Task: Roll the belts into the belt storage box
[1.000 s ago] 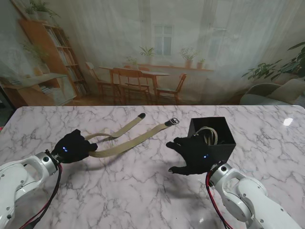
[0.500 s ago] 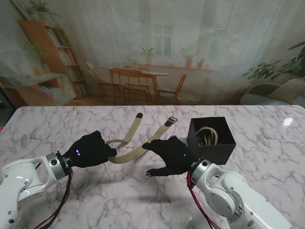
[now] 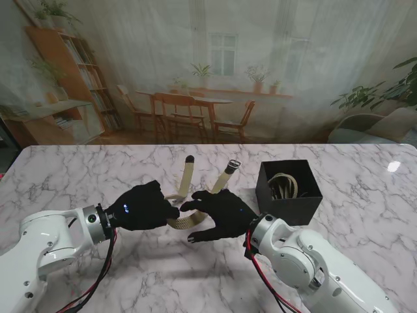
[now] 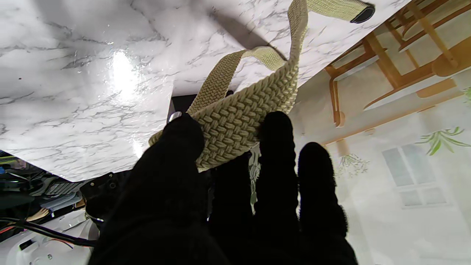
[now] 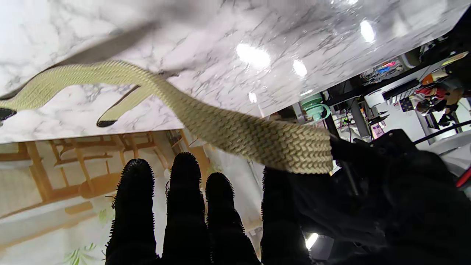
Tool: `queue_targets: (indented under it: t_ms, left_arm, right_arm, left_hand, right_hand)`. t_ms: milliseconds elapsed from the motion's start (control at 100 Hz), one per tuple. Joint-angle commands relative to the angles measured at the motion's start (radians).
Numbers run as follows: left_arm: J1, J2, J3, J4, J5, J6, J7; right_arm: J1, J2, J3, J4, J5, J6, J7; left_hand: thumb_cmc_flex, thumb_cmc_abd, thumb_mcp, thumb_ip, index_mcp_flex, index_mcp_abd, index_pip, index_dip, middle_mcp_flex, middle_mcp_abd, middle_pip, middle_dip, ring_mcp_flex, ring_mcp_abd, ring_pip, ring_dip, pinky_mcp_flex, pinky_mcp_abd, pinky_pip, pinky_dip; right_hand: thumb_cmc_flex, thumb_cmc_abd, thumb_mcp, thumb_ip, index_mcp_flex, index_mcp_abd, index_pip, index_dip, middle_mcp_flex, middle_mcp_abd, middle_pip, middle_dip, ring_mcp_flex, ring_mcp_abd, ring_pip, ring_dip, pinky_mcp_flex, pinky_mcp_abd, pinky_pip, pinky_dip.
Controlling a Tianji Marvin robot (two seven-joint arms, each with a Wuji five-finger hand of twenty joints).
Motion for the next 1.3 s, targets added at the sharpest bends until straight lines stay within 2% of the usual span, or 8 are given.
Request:
queue_targets:
  t_ms: [0, 270, 310, 380, 470, 760, 980, 1290]
  left_arm:
    - [-0.001, -0.007, 0.007, -0.013, -0.007, -0.014, -0.006]
    - [0.017, -0.007, -0.012, -0.023, 0.004, -0.024, 0.029]
    - [0.02, -0.006, -0.016, -0.022, 0.008, -0.022, 0.035]
    - [0.026, -0.006, -0.026, -0.022, 0.016, -0.015, 0.041]
    - [0.033, -0.005, -0.038, -0.02, 0.025, -0.005, 0.052]
    - [0.077, 0.001, -0.09, -0.008, 0.064, 0.04, 0.072]
    - [0.11, 0.003, -0.117, 0.029, 0.085, 0.107, 0.071]
    - [0.115, 0.005, -0.119, 0.092, 0.098, 0.192, 0.057]
  right_arm:
    - [0.013, -0.002, -0.014, 0.003, -0.009, 0.008, 0.014]
    - [0.049, -0.003, -0.058, 0.021, 0.019, 0.013, 0.027]
    - [0.052, -0.005, -0.063, 0.028, 0.016, 0.001, 0.009]
    - [0.052, -0.007, -0.066, 0.036, 0.002, -0.015, -0.017]
    - [0.043, -0.009, -0.063, 0.032, -0.004, -0.015, -0.029]
    - [-0.047, 0.003, 0.013, -0.022, 0.001, -0.058, 0.009]
    - [-0.115, 0.014, 0.076, -0.073, 0.042, -0.063, 0.081]
    - [-0.182, 0.028, 0.153, -0.115, 0.042, -0.102, 0.151]
  left_hand:
    - [0.023, 0.01, 0.066, -0.001, 0.004, 0.003, 0.03, 0.023, 0.031, 0.04, 0.04, 0.021, 0.017, -0.009, 0.023, 0.01, -0.003, 0.013, 0.04, -0.001]
    - [0.021, 0.011, 0.067, -0.001, 0.004, 0.004, 0.029, 0.033, 0.028, 0.042, 0.047, 0.02, 0.018, -0.01, 0.027, 0.017, 0.0, 0.013, 0.043, 0.0]
    - [0.021, 0.01, 0.068, -0.001, 0.004, 0.004, 0.029, 0.035, 0.028, 0.041, 0.048, 0.02, 0.018, -0.011, 0.027, 0.018, 0.0, 0.013, 0.043, 0.0]
    - [0.02, 0.01, 0.069, -0.001, 0.004, 0.004, 0.029, 0.036, 0.028, 0.042, 0.05, 0.02, 0.018, -0.009, 0.029, 0.02, 0.0, 0.013, 0.043, 0.0]
    - [0.02, 0.01, 0.07, 0.0, 0.005, 0.004, 0.027, 0.038, 0.028, 0.043, 0.052, 0.019, 0.019, -0.011, 0.03, 0.022, 0.001, 0.013, 0.044, 0.0]
    - [0.019, 0.008, 0.075, 0.002, 0.006, 0.006, 0.025, 0.042, 0.028, 0.042, 0.058, 0.019, 0.018, -0.01, 0.034, 0.027, 0.001, 0.014, 0.044, -0.001]
    - [0.019, 0.008, 0.078, 0.004, 0.006, 0.007, 0.023, 0.045, 0.027, 0.046, 0.06, 0.02, 0.017, -0.008, 0.036, 0.03, 0.001, 0.015, 0.043, -0.002]
    - [0.018, 0.01, 0.079, 0.003, 0.006, 0.006, 0.02, 0.05, 0.025, 0.045, 0.063, 0.021, 0.019, -0.011, 0.039, 0.034, 0.0, 0.015, 0.041, -0.002]
  right_hand:
    - [-0.03, -0.003, -0.003, 0.016, 0.035, -0.052, 0.014, 0.02, -0.045, 0.016, -0.024, -0.011, -0.043, 0.013, -0.049, -0.014, -0.023, 0.025, -0.021, 0.003]
    - [0.133, -0.141, 0.019, 0.017, 0.369, -0.272, 0.355, 0.193, 0.062, -0.01, 0.011, -0.004, -0.02, 0.006, -0.039, -0.01, -0.018, 0.04, -0.038, 0.021]
    - [0.2, -0.188, -0.002, -0.023, 0.414, -0.322, 0.448, 0.162, 0.134, -0.036, 0.024, 0.022, -0.003, 0.002, -0.035, -0.013, -0.013, 0.047, -0.038, 0.015]
    - [0.214, -0.279, 0.172, -0.087, 0.467, -0.413, 0.637, 0.074, 0.261, -0.102, 0.037, 0.07, 0.041, -0.012, -0.024, -0.015, 0.002, 0.057, -0.024, -0.001]
    - [0.193, -0.306, 0.325, -0.132, 0.55, -0.435, 0.704, 0.094, 0.329, -0.145, 0.048, 0.097, 0.086, -0.026, -0.01, -0.009, 0.009, 0.059, -0.015, -0.01]
    - [0.155, -0.251, 0.363, -0.131, 0.695, -0.289, 0.709, 0.151, 0.76, -0.277, 0.154, 0.209, 0.346, -0.1, 0.075, 0.063, 0.066, 0.056, 0.004, -0.028]
    - [0.196, -0.169, 0.364, -0.131, 0.64, -0.197, 0.657, 0.136, 0.956, -0.158, 0.367, 0.372, 0.548, -0.085, 0.2, 0.159, 0.151, 0.02, 0.054, -0.037]
    - [0.11, -0.215, 0.436, -0.08, 0.745, -0.167, 0.733, 0.22, 1.021, -0.142, 0.545, 0.464, 0.647, -0.085, 0.331, 0.242, 0.221, 0.008, 0.145, -0.031]
